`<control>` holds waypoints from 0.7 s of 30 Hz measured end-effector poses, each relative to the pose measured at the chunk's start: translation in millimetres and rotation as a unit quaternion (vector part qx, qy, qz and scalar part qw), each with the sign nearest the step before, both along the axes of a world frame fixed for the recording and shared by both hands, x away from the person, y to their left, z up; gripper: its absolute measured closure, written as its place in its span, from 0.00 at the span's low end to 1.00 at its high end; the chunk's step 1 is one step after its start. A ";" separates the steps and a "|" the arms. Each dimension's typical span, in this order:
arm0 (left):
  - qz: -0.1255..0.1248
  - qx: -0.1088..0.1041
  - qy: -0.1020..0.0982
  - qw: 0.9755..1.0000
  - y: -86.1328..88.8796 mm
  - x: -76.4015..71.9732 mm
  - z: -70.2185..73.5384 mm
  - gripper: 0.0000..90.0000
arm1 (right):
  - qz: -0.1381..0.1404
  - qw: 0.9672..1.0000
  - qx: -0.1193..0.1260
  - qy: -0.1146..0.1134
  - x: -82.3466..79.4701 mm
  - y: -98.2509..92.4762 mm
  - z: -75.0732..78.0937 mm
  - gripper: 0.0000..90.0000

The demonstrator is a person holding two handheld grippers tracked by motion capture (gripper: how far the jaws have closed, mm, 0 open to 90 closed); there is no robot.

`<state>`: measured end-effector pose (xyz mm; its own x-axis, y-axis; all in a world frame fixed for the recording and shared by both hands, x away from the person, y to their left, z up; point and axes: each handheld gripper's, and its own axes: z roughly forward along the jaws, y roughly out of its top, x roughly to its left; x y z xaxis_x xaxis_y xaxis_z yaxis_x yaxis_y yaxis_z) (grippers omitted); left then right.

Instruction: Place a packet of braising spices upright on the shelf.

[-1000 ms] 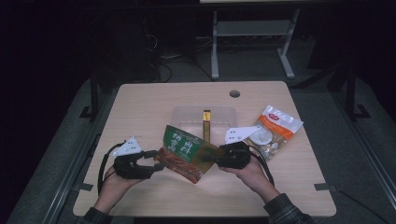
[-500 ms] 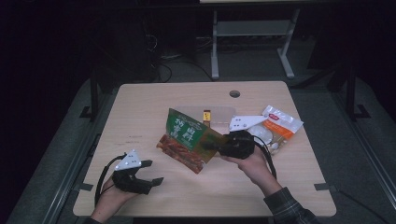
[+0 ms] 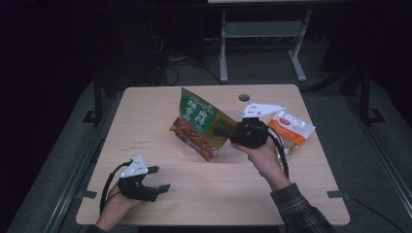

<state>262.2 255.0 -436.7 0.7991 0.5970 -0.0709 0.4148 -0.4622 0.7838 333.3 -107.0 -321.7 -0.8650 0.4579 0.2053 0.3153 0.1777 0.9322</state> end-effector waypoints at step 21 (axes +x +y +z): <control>0.000 0.006 0.000 1.000 0.6 0.9 -1.9 0.22 | -0.100 0.995 0.003 0.010 39.0 15.1 -3.0 1.00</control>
<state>263.1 255.6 -438.6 0.7994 0.5974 -0.0642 0.4152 -0.4721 0.7776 372.3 -91.9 -324.6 -0.7518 0.6197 0.2254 0.3628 0.1033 0.9261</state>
